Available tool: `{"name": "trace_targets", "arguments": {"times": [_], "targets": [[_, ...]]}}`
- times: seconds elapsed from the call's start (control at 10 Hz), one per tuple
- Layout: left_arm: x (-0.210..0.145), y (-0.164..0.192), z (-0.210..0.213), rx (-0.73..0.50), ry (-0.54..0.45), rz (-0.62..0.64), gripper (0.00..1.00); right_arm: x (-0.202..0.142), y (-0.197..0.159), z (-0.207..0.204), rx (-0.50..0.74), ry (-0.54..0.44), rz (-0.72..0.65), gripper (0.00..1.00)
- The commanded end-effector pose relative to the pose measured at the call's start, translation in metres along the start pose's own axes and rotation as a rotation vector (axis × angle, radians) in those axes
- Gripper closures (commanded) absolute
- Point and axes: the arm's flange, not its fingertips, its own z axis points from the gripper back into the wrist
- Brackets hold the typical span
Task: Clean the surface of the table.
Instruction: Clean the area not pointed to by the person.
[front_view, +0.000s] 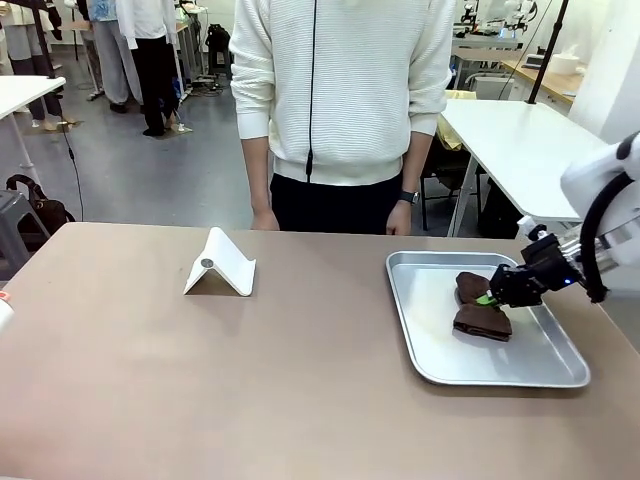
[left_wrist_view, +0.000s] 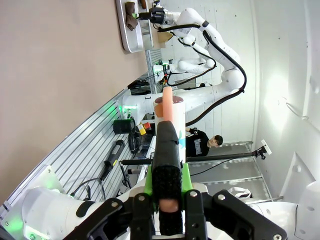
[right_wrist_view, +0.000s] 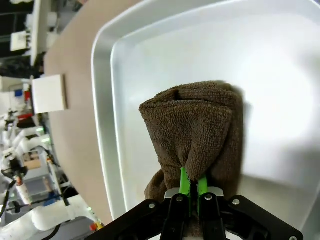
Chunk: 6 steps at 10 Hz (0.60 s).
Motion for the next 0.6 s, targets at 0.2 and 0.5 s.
{"name": "trace_targets", "arguments": {"times": [0.2,0.5], "targets": [[-0.001,-0.004,-0.004,-0.001,-0.008,0.011,0.78,-0.044,0.0,0.04,0.46,-0.04,-0.013,1.0],[-0.001,-0.004,-0.004,-0.001,-0.008,0.011,0.78,-0.072,0.025,0.071,0.694,0.001,0.002,1.0]]}}
